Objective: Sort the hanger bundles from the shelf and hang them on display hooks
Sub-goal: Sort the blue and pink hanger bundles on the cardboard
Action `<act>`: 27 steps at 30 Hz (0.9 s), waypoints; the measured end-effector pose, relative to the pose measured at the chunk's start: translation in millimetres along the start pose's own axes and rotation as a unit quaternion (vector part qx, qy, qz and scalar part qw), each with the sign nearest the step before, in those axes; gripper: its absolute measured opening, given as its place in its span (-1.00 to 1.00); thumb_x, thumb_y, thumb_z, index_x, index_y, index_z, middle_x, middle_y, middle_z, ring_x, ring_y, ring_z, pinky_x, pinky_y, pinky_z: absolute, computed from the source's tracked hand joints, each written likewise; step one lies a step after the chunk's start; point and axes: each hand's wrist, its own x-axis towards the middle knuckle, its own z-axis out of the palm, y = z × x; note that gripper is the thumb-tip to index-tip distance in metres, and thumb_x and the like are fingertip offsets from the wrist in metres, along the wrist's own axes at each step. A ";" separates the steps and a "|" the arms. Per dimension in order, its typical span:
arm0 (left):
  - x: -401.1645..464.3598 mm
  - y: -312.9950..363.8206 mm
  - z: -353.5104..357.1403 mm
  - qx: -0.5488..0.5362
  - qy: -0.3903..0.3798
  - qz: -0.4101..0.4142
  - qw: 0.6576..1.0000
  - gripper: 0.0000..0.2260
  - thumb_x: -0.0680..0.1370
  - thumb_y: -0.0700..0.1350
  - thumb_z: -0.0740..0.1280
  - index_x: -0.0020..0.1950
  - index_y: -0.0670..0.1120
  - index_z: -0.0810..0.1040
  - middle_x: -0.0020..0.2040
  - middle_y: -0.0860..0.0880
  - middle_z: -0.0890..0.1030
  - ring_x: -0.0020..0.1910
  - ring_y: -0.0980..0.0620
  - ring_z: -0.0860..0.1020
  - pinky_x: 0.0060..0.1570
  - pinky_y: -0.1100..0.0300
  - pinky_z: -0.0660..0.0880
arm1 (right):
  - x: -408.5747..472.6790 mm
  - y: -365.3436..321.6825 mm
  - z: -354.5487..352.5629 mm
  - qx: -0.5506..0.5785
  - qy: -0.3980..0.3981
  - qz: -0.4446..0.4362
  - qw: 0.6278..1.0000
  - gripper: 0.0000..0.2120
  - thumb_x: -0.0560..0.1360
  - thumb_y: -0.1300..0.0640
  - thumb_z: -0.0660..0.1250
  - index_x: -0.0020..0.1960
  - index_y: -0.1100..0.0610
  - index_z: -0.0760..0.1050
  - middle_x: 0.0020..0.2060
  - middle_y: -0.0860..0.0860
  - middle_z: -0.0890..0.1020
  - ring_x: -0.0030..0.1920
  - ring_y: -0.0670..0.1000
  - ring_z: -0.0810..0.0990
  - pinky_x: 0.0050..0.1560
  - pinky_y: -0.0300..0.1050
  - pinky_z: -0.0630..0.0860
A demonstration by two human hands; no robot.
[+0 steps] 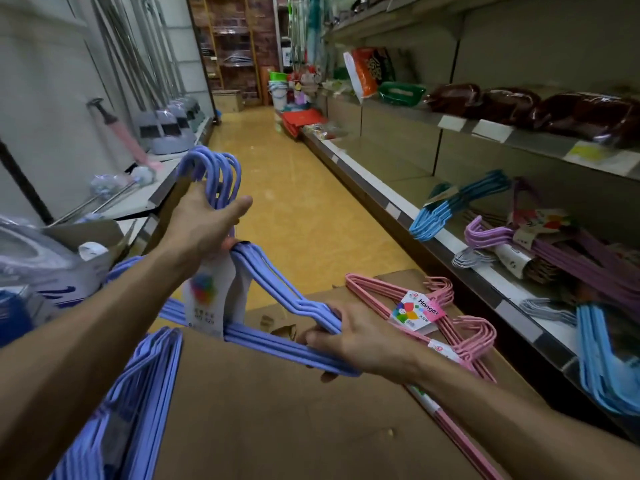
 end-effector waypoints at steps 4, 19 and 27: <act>-11.3 9.8 -6.5 -0.012 0.015 0.038 0.999 -0.73 0.60 -0.05 0.34 0.30 -0.01 0.48 0.12 -0.10 0.62 -0.06 -0.10 0.67 -0.11 -0.11 0.63 | -2.2 8.4 22.8 -0.049 0.026 -0.007 0.998 -0.74 0.49 -0.09 0.44 0.04 0.07 0.54 -0.20 0.05 0.62 -0.24 -0.10 0.59 -0.16 -0.11 0.54; -27.7 10.8 -21.5 -0.088 -0.041 0.074 0.992 -0.73 0.63 -0.14 0.30 0.33 -0.09 0.48 0.03 -0.06 0.66 0.01 -0.13 0.68 0.01 -0.04 0.64 | 64.4 -29.1 43.6 0.329 -0.128 0.059 0.934 -0.65 0.56 -0.02 0.39 0.08 0.30 0.60 -0.06 0.16 0.67 -0.08 0.08 0.66 -0.15 -0.05 0.61; -33.0 -4.1 -50.9 -0.095 -0.099 0.013 0.990 -0.69 0.62 -0.24 0.29 0.37 -0.19 0.47 0.23 -0.15 0.60 0.18 -0.02 0.58 0.20 0.10 0.54 | 67.8 -28.9 66.7 0.395 -0.205 0.063 0.893 -0.69 0.53 0.33 0.31 0.26 0.35 0.44 -0.10 0.12 0.70 -0.11 0.06 0.70 -0.11 -0.04 0.66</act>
